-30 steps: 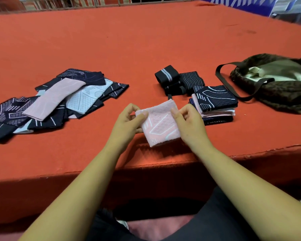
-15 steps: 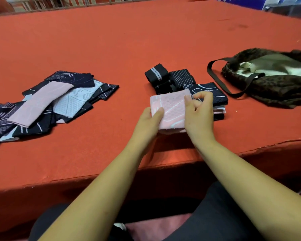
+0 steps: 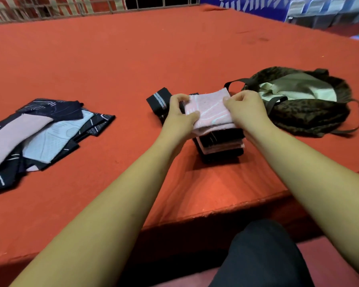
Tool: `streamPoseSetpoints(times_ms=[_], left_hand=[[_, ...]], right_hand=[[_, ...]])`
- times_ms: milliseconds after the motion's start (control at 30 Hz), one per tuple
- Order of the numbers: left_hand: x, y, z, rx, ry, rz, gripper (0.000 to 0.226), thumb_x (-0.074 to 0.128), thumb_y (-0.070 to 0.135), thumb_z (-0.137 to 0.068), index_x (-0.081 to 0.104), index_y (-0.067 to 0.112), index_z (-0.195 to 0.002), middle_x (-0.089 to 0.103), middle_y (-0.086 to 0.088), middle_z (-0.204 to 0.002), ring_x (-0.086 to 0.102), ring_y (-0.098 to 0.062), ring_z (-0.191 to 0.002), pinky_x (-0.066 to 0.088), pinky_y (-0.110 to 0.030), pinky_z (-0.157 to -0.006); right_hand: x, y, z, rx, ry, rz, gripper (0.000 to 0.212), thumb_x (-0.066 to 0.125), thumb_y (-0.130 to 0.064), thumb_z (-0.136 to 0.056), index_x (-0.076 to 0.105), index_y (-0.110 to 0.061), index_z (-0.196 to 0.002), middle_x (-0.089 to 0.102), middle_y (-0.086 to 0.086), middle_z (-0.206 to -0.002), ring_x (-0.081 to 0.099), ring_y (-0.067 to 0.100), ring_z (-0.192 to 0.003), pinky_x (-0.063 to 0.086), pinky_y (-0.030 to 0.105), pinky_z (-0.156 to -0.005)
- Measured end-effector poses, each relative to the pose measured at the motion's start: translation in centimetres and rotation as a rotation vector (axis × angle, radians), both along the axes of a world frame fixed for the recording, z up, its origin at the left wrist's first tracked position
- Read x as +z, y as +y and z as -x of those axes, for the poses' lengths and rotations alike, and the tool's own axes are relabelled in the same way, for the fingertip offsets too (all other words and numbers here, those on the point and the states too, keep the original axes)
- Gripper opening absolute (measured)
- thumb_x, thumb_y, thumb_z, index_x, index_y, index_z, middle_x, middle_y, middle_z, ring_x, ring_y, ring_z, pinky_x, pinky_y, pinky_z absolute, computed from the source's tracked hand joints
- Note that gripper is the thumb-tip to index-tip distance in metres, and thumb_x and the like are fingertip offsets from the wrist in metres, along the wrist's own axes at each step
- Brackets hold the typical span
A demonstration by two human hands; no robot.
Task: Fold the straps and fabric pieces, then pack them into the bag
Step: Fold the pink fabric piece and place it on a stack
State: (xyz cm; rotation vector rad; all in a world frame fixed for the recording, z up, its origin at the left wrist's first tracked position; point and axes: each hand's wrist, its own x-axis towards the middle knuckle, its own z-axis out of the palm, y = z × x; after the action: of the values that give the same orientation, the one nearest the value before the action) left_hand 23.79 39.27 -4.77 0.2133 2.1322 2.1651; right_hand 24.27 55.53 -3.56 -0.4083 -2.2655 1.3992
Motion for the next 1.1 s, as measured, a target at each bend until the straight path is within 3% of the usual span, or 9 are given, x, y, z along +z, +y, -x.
streamPoseSetpoints(times_ms=[100,167,233,300,367,600,767,900,1100], left_hand=[[-0.2,1.6,1.6,0.000,0.053,0.246,0.024,0.056,0.015,-0.081,0.055,0.031,-0.099,0.056,0.002,-0.094,0.061,-0.029,-0.085,0.057,-0.050,-0.083],[-0.7,2.3,2.2,-0.003,0.107,0.424,0.023,0.051,0.016,-0.087,0.056,0.026,-0.108,0.058,0.002,-0.091,0.057,-0.022,-0.079,0.051,-0.035,-0.073],[-1.4,2.6,2.2,-0.026,0.172,0.574,0.027,0.050,0.019,-0.090,0.057,0.022,-0.116,0.059,0.001,-0.093,0.054,-0.017,-0.077,0.042,-0.026,-0.062],[-2.3,2.4,1.9,-0.030,0.236,0.643,0.028,0.050,0.019,-0.092,0.056,0.019,-0.119,0.059,0.002,-0.090,0.053,-0.016,-0.077,0.037,-0.023,-0.059],[-3.3,2.4,1.6,-0.012,0.297,0.643,0.027,0.050,0.019,-0.093,0.055,0.016,-0.120,0.059,0.002,-0.087,0.053,-0.017,-0.080,0.035,-0.028,-0.063],[-6.3,3.2,1.0,0.078,0.264,0.555,0.028,0.047,0.018,-0.095,0.051,0.018,-0.123,0.062,-0.006,-0.108,0.055,-0.024,-0.096,0.035,-0.030,-0.076],[-3.7,0.4,1.7,0.096,0.120,0.399,0.009,0.052,0.021,-0.093,0.059,0.023,-0.097,0.060,0.006,-0.081,0.054,-0.016,-0.072,0.043,-0.031,-0.066],[-1.5,-6.1,1.9,0.156,0.068,0.419,0.017,0.054,0.011,-0.092,0.061,0.020,-0.079,0.059,0.002,-0.067,0.049,-0.013,-0.054,0.040,-0.026,-0.055],[-1.9,-20.5,-1.0,0.318,-0.001,0.580,0.015,0.058,0.015,-0.092,0.061,0.019,-0.077,0.063,0.000,-0.071,0.052,-0.015,-0.056,0.042,-0.027,-0.059]], right_hand=[[-0.1,1.7,1.1,-0.005,-0.099,-0.091,0.043,0.056,-0.003,-0.082,0.036,-0.019,-0.048,0.027,0.000,-0.056,0.027,0.015,-0.060,0.028,0.027,-0.054],[-0.6,2.5,1.5,-0.026,-0.131,-0.112,0.040,0.052,0.000,-0.076,0.033,-0.021,-0.048,0.024,-0.001,-0.053,0.025,0.015,-0.057,0.026,0.029,-0.050],[-1.3,3.0,1.7,-0.072,-0.155,-0.162,0.026,0.057,-0.005,-0.076,0.050,-0.019,-0.055,0.044,0.000,-0.058,0.044,0.020,-0.065,0.042,0.031,-0.062],[-2.4,3.3,1.8,-0.081,-0.174,-0.211,0.010,0.062,-0.011,-0.080,0.069,-0.008,-0.073,0.068,0.008,-0.080,0.061,0.026,-0.083,0.049,0.032,-0.081],[-3.4,3.3,1.7,-0.085,-0.169,-0.224,0.013,0.063,-0.014,-0.083,0.072,-0.005,-0.084,0.073,0.010,-0.095,0.065,0.027,-0.095,0.046,0.030,-0.085],[-5.6,2.7,1.2,-0.069,-0.113,-0.276,0.014,0.060,-0.015,-0.087,0.065,-0.003,-0.091,0.069,0.012,-0.097,0.060,0.030,-0.099,0.041,0.033,-0.083],[-3.1,2.9,0.0,-0.084,-0.070,-0.341,0.021,0.052,-0.015,-0.084,0.067,-0.001,-0.090,0.068,0.021,-0.099,0.058,0.037,-0.102,0.044,0.038,-0.091],[0.7,-0.7,-0.6,-0.025,0.059,-0.404,0.030,0.045,-0.021,-0.080,0.067,-0.006,-0.093,0.067,0.017,-0.099,0.058,0.034,-0.102,0.044,0.038,-0.089],[1.2,-12.7,-0.5,0.248,-0.025,-0.286,0.016,0.054,-0.012,-0.085,0.068,-0.007,-0.080,0.069,0.012,-0.082,0.062,0.030,-0.085,0.043,0.032,-0.074]])
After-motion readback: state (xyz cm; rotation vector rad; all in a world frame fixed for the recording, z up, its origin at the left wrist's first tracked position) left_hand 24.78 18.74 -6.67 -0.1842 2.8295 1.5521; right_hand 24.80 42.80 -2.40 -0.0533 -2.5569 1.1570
